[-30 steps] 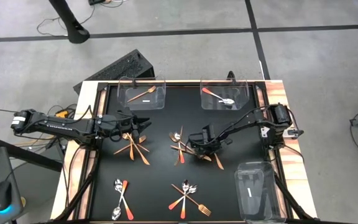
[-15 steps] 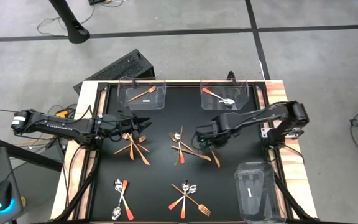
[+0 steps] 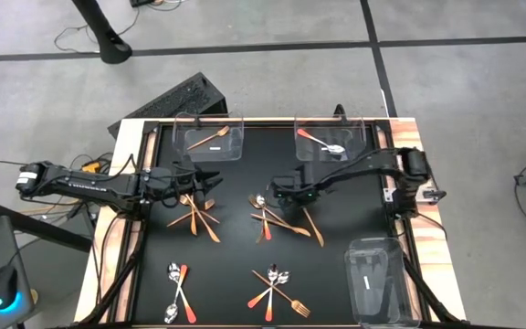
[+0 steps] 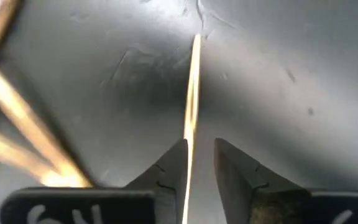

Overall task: Sort silverware by color (type)
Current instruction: Put the gold table knife into the bottom left transparent bin

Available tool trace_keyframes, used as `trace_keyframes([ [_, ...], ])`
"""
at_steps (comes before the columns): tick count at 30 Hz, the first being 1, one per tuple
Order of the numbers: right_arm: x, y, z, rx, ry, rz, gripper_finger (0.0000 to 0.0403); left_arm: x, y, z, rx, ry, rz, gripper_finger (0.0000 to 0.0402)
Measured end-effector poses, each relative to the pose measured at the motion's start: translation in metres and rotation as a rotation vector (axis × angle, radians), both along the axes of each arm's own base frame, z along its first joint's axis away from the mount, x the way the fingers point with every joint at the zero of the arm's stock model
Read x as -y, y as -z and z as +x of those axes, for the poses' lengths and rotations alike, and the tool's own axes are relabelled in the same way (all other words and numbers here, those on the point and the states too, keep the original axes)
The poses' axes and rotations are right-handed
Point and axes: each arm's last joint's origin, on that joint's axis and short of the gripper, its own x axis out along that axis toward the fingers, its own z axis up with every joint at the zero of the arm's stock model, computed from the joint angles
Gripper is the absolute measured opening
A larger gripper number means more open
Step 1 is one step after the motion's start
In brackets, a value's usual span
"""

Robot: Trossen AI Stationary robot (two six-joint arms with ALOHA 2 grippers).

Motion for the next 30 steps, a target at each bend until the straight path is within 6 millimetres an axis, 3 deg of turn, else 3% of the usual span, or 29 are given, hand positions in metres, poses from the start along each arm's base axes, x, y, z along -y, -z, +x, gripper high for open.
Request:
trace_keyframes([
  [7,0.022,0.030,0.014,-0.041,0.012,0.010,0.0122,0.002,0.002,0.000,-0.006,0.024,-0.040,0.0118],
  [17,0.042,0.031,0.020,0.028,-0.011,0.000,0.0139,0.002,0.003,0.000,-0.014,0.047,-0.046,0.0118],
  [22,0.050,0.031,0.019,0.021,-0.040,0.002,0.0114,0.002,0.003,0.000,-0.017,0.048,-0.042,0.0118],
  [30,0.050,0.035,0.014,0.001,-0.096,0.021,0.0020,0.002,0.005,-0.001,-0.048,0.048,-0.025,0.0118],
])
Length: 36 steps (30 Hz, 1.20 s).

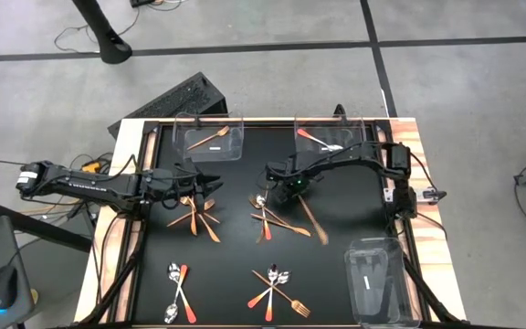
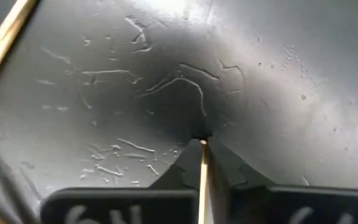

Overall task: Sort silverware by color (type)
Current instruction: Put the gold table knife into the bottom left transparent bin

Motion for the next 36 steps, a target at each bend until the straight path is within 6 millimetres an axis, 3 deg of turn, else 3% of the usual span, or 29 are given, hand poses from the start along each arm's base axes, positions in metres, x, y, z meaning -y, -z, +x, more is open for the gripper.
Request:
trace_keyframes([
  [6,-0.002,-0.001,0.001,0.001,-0.025,0.005,0.0006,0.000,0.001,0.000,-0.016,-0.004,0.002,0.0118],
  [11,-0.008,-0.016,0.002,-0.037,-0.055,0.021,0.0004,0.000,0.001,0.000,-0.017,-0.002,0.008,0.0118],
  [20,-0.031,-0.092,0.013,0.112,-0.138,-0.043,0.0004,0.000,0.001,-0.001,-0.023,0.001,0.021,0.0118],
  [25,-0.041,-0.133,0.003,0.146,-0.148,-0.093,0.0004,0.000,0.001,0.000,-0.024,0.003,0.027,0.0118],
  [36,-0.063,-0.188,-0.032,0.197,-0.125,-0.116,0.0004,0.000,0.001,-0.001,-0.027,-0.003,0.039,0.0118],
])
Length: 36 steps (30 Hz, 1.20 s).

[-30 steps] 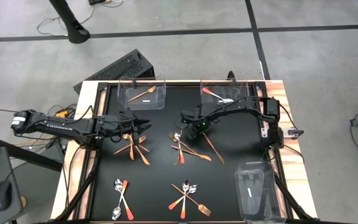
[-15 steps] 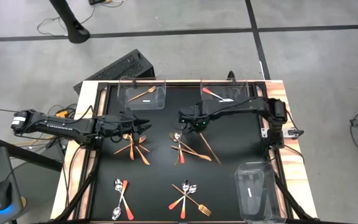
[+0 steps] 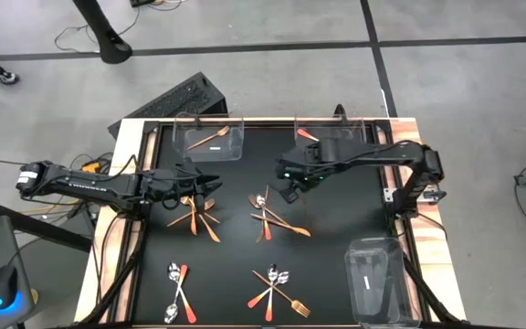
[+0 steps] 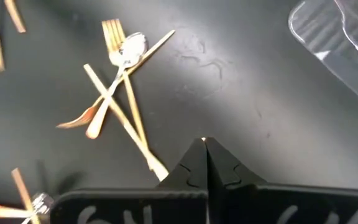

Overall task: Sort silverware by color (type)
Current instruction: Put the gold table knife into the bottom left transparent bin

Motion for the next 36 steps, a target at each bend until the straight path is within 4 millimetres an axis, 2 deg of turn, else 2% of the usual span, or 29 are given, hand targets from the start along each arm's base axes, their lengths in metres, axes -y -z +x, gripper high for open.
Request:
trace_keyframes([
  [4,-0.011,-0.020,-0.020,0.048,0.029,-0.008,0.0004,0.000,0.000,0.000,0.001,-0.001,0.000,0.0118],
  [10,-0.025,-0.039,-0.042,0.101,0.052,-0.036,0.0004,0.000,0.000,0.000,0.004,-0.010,0.003,0.0118],
  [16,-0.036,-0.047,-0.052,0.138,0.061,-0.044,0.0004,0.000,0.000,0.000,0.006,-0.012,-0.001,0.0118],
  [21,-0.041,-0.044,-0.053,0.117,0.096,-0.027,0.0004,0.000,-0.001,0.000,0.009,-0.014,-0.008,0.0118],
  [25,-0.029,-0.016,-0.032,0.013,0.158,-0.074,0.0021,-0.001,-0.001,0.000,0.013,-0.020,-0.007,0.0118],
  [32,0.033,0.057,0.014,-0.153,0.257,-0.091,0.0112,0.000,-0.004,0.001,0.055,-0.007,-0.027,0.0118],
  [36,0.063,0.097,0.029,-0.281,0.248,-0.032,0.0147,0.001,-0.005,0.002,0.076,0.025,-0.075,0.0118],
])
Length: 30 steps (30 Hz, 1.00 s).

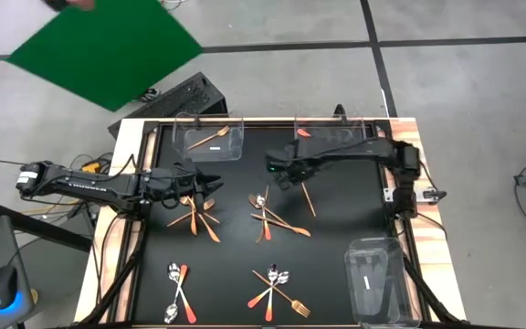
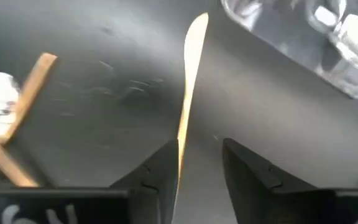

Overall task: Sort silverware by color (type)
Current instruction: Put the gold table knife into the bottom left transparent bin

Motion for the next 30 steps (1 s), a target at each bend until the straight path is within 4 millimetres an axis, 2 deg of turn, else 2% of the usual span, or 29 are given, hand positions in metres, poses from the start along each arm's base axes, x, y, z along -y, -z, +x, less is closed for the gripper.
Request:
trace_keyframes([
  [4,0.013,0.030,0.008,-0.092,-0.034,0.040,0.0153,0.002,0.003,-0.001,-0.028,0.020,-0.026,0.0118],
  [8,0.018,0.052,0.016,-0.120,-0.058,0.072,0.0139,0.004,0.008,-0.002,-0.076,0.021,-0.056,0.0118],
  [11,0.023,0.061,0.020,-0.117,-0.065,0.089,0.0125,0.007,0.011,-0.003,-0.104,0.032,-0.064,0.0118],
  [15,0.031,0.064,0.019,-0.113,-0.058,0.109,0.0117,0.008,0.013,-0.004,-0.130,0.038,-0.062,0.0118],
  [22,0.041,0.063,0.017,-0.104,-0.052,0.112,0.0134,0.007,0.015,-0.005,-0.158,0.025,-0.021,0.0118],
  [25,0.037,0.072,0.016,-0.095,-0.049,0.116,0.0145,0.007,0.015,-0.005,-0.162,0.029,-0.008,0.0118],
  [30,0.024,0.095,0.004,-0.107,-0.004,0.137,0.0150,0.007,0.015,-0.005,-0.163,0.028,-0.010,0.0118],
])
